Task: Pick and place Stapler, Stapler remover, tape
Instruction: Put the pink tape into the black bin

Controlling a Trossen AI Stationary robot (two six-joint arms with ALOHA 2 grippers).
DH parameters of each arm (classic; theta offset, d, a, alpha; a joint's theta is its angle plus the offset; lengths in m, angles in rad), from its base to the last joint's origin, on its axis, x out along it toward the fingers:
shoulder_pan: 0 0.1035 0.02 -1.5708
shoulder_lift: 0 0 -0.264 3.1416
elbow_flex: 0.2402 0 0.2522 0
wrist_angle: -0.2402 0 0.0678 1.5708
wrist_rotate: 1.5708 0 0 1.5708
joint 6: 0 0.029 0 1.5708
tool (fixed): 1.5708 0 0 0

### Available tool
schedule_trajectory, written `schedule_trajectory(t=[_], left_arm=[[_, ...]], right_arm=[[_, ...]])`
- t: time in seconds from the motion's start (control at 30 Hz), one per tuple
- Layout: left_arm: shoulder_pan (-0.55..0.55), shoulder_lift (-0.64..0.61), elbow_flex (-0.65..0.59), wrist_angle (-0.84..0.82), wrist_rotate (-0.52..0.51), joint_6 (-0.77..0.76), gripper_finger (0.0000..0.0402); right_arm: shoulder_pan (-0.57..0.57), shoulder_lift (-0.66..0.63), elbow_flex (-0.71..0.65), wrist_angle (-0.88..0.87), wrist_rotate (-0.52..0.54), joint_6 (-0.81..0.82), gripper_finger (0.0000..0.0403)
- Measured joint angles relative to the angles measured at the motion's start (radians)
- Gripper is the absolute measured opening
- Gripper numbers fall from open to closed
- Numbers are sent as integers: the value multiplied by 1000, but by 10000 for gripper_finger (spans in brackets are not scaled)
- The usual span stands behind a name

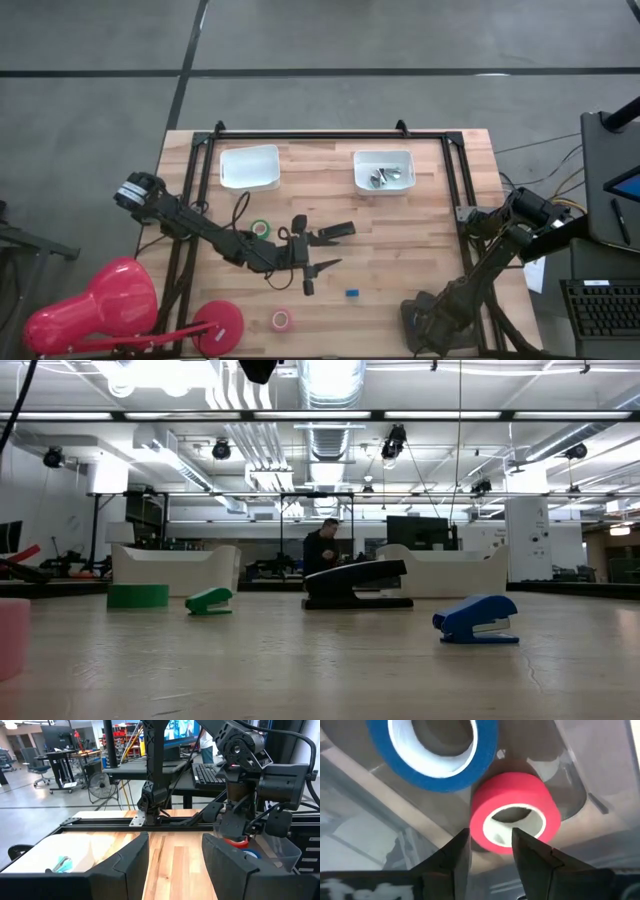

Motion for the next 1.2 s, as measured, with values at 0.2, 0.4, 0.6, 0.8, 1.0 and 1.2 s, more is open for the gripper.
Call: schedule_trajectory(t=[0.2, 0.4, 0.6, 0.8, 1.0, 1.2], left_arm=[[-8, -22, -1, -98, 0, -13, 186], [-16, -95, 1, -396, 4, -207, 186], [-18, -172, 1, -713, 101, -440, 186], [-23, -175, 0, -875, 407, -587, 186], [-62, -107, -1, -955, 559, -658, 186], [-124, -20, -1, -976, 592, -717, 186]], right_arm=[[0, -31, 20, 1, -40, -4, 149], [0, -86, 25, -4, 8, -2, 140], [0, -154, 32, -3, 96, 0, 128], [0, -215, 38, -3, 205, -48, 119], [-1, -271, 37, -2, 348, -78, 112], [-1, -295, 36, 1, 415, -124, 110]])
